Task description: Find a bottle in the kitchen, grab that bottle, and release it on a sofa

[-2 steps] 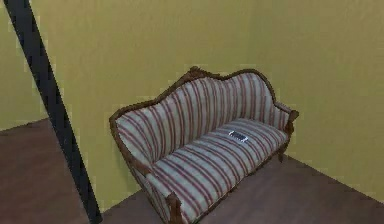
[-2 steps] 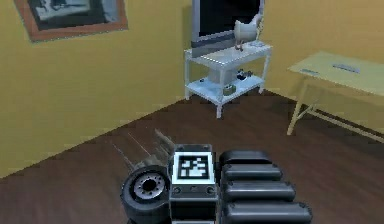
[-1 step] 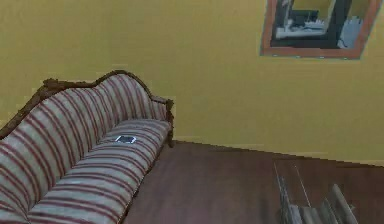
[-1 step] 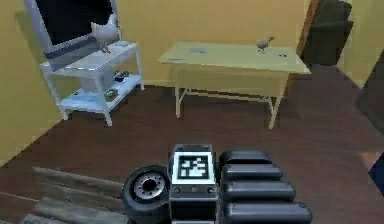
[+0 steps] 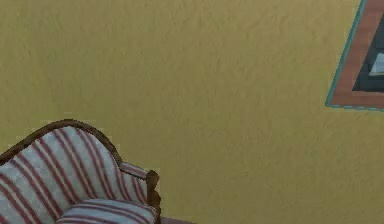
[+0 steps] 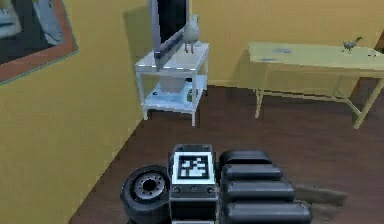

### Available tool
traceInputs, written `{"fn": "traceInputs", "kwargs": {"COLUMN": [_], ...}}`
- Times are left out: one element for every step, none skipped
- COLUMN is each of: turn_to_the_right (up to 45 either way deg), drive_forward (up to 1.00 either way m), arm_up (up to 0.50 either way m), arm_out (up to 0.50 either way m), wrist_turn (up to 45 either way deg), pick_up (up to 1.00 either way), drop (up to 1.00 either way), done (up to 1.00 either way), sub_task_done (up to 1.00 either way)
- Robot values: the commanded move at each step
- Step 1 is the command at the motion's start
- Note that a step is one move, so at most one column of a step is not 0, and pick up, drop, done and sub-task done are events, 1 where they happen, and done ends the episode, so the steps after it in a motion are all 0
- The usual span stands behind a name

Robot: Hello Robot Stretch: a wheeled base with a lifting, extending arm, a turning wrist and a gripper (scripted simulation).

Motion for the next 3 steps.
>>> {"fn": "traceInputs", "kwargs": {"turn_to_the_right": [15.0, 0.0, 45.0], "drive_forward": [0.00, 0.15, 0.00], "arm_up": [0.00, 0.00, 0.00], "arm_out": [0.00, 0.00, 0.00], "wrist_turn": [0.0, 0.0, 0.0], "pick_up": [0.00, 0.00, 0.00], "drop": [0.00, 0.00, 0.00], "done": [0.00, 0.00, 0.00], "sub_task_done": [0.00, 0.00, 0.00]}}
